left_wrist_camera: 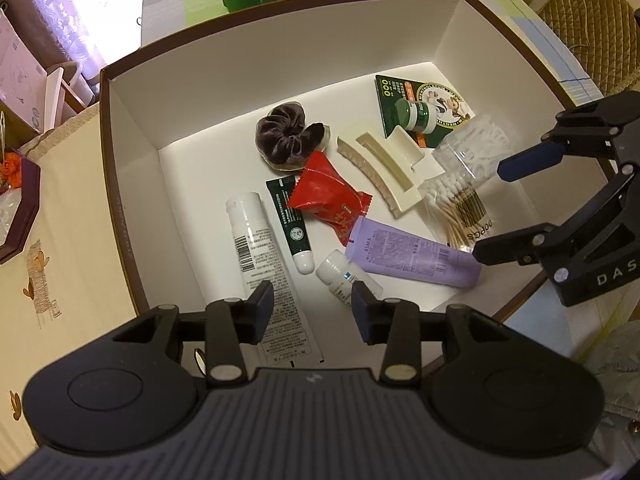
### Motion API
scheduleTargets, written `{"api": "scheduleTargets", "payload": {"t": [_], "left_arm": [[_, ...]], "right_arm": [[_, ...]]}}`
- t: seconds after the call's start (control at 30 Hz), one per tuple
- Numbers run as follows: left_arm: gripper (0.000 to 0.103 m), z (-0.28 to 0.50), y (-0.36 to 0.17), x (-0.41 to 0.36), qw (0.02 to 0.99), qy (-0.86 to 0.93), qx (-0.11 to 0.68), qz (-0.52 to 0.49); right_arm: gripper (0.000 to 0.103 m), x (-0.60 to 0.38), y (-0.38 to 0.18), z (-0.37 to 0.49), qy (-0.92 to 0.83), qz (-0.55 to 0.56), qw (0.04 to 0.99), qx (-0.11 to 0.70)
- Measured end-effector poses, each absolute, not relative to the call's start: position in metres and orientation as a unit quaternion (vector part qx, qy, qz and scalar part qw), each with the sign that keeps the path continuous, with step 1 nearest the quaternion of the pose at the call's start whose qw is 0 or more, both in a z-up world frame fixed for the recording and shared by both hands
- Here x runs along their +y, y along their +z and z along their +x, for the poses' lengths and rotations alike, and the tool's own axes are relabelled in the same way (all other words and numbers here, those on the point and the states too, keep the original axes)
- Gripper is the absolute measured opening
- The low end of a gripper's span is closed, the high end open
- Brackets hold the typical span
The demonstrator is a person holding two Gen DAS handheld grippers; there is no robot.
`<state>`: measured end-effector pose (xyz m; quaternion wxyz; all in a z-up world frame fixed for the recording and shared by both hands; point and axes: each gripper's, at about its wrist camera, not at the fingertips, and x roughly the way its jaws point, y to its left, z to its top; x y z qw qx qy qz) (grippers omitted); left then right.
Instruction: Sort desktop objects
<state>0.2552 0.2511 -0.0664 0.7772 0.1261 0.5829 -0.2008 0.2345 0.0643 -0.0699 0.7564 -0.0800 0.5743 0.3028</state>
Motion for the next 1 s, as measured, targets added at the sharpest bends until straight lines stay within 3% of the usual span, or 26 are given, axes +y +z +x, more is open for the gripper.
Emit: {"api": "scheduleTargets", "payload": {"t": [0.37, 0.5, 1.0], "left_arm": [[0.043, 0.247, -0.053, 0.248, 0.791, -0.189, 0.568, 0.126], [0.057, 0.243, -0.047, 0.245, 0.800, -0.174, 0.560, 0.128], [0.072, 0.221, -0.023, 0.233, 0.824, -0.132, 0.535, 0.131]], "right_arm": [[0.080, 0.054, -0.063, 0.228, 0.284, -0.083, 0.768, 0.567], [0.080, 0.049, -0.059, 0.224, 0.279, -0.082, 0.775, 0.561], [0.080, 0.030, -0.037, 0.209, 0.261, -0.076, 0.802, 0.531]]}}
